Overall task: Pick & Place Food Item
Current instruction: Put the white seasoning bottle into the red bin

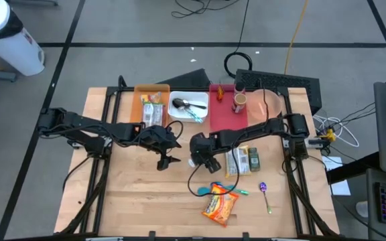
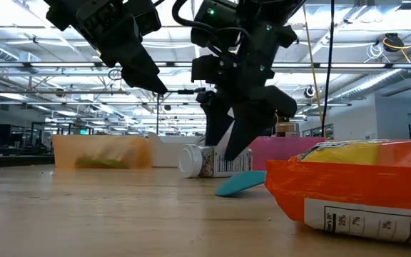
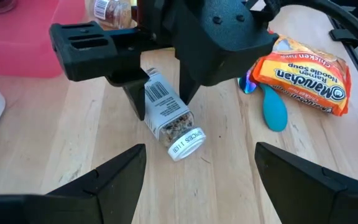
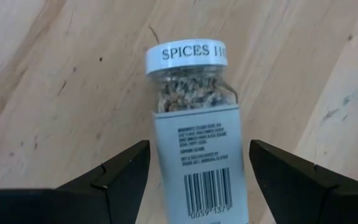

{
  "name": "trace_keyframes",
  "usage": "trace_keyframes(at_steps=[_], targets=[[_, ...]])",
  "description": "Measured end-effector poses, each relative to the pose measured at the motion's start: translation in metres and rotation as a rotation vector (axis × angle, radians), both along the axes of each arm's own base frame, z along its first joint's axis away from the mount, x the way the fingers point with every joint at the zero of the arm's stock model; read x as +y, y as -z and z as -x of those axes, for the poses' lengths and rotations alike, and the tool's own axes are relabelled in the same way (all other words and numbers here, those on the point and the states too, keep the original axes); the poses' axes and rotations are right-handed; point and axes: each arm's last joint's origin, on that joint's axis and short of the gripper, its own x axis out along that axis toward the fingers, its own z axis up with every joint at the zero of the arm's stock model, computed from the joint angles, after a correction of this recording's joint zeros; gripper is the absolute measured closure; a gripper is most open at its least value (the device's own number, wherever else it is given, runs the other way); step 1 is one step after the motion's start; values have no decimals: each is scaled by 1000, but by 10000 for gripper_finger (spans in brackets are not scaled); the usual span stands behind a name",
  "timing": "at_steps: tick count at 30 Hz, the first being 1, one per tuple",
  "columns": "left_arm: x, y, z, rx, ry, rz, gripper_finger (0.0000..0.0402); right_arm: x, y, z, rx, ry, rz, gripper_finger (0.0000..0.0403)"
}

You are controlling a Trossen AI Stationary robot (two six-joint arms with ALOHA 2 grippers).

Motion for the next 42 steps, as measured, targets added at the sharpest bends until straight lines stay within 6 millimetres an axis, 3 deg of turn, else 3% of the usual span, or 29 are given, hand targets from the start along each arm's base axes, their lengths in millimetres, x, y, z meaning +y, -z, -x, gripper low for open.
trace_keyframes(at_steps=[19,22,27,35,42], targets=[[0,0,0,-2,-2,2,96,-6,13,-2,39,24,-59,137],[0,0,0,-1,-2,2,96,-6,15,-1,58,22,-57,152],[0,0,0,-1,-3,3,96,-6,14,-2,43,18,-57,211],[0,1,0,7,-3,3,96,-6,14,-1,52,15,-54,211],[0,1,0,7,-1,1,96,-2,-12,11,52,20,-54,211]])
